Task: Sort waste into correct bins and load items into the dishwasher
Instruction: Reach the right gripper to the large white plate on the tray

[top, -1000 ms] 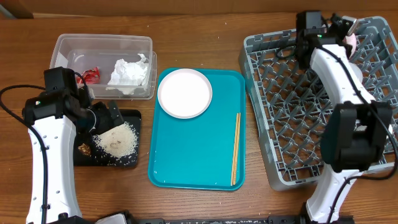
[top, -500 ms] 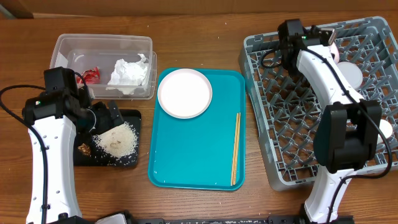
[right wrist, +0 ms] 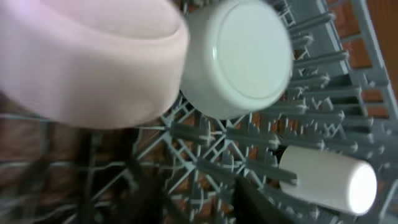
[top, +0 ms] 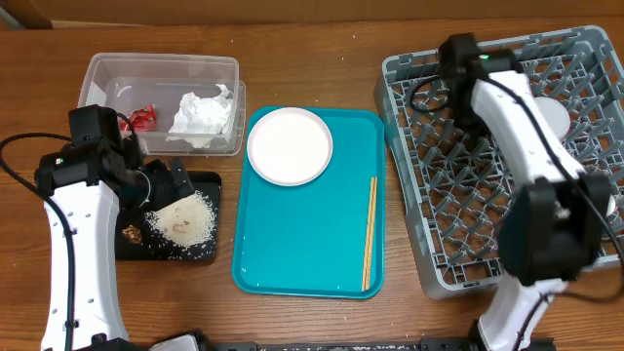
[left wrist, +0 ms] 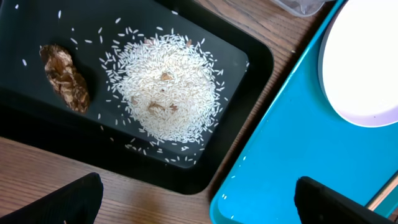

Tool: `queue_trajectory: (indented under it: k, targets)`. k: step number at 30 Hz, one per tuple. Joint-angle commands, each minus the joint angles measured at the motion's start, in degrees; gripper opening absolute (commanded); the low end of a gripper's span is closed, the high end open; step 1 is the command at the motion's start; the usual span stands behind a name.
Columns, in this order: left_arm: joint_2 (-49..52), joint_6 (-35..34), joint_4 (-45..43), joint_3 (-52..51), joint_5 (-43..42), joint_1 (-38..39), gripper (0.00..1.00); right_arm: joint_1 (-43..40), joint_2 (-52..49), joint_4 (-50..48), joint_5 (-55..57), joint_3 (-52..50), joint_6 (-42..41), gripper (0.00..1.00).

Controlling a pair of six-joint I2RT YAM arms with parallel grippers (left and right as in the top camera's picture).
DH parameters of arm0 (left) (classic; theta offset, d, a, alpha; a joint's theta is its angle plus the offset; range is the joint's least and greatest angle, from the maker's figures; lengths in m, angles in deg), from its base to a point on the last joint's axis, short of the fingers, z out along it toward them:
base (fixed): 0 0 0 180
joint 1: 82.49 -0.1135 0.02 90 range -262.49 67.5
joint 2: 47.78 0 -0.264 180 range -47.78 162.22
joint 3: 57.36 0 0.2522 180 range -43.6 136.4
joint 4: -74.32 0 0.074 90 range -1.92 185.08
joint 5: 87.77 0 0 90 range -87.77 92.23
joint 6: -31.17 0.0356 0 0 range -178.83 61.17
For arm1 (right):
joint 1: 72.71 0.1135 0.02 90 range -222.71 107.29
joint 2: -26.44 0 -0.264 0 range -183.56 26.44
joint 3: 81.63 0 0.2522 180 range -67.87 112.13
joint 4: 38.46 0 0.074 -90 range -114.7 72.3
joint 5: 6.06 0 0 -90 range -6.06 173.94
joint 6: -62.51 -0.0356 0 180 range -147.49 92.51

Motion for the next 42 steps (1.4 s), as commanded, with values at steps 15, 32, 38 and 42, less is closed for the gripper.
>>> queue_trajectory:
  k: [15, 32, 38, 42]
  targets:
    - [-0.2, 1.7, -0.1, 0.7, 0.0, -0.1, 1.00, 9.3, 10.8, -6.4, -49.3, 0.8, 6.1, 0.61]
    - [-0.2, 1.7, -0.1, 0.7, 0.0, -0.1, 1.00, 23.5, -10.4, -20.6, -45.0, -1.5, -0.2, 0.62]
    - [-0.2, 1.7, -0.1, 0.7, 0.0, -0.1, 1.00, 24.4, -15.6, -22.1, -45.0, -1.5, -0.5, 0.61]
    - [-0.2, 1.7, -0.1, 0.7, 0.0, -0.1, 1.00, 24.4, -17.2, -21.2, -44.9, -1.5, -0.5, 0.38]
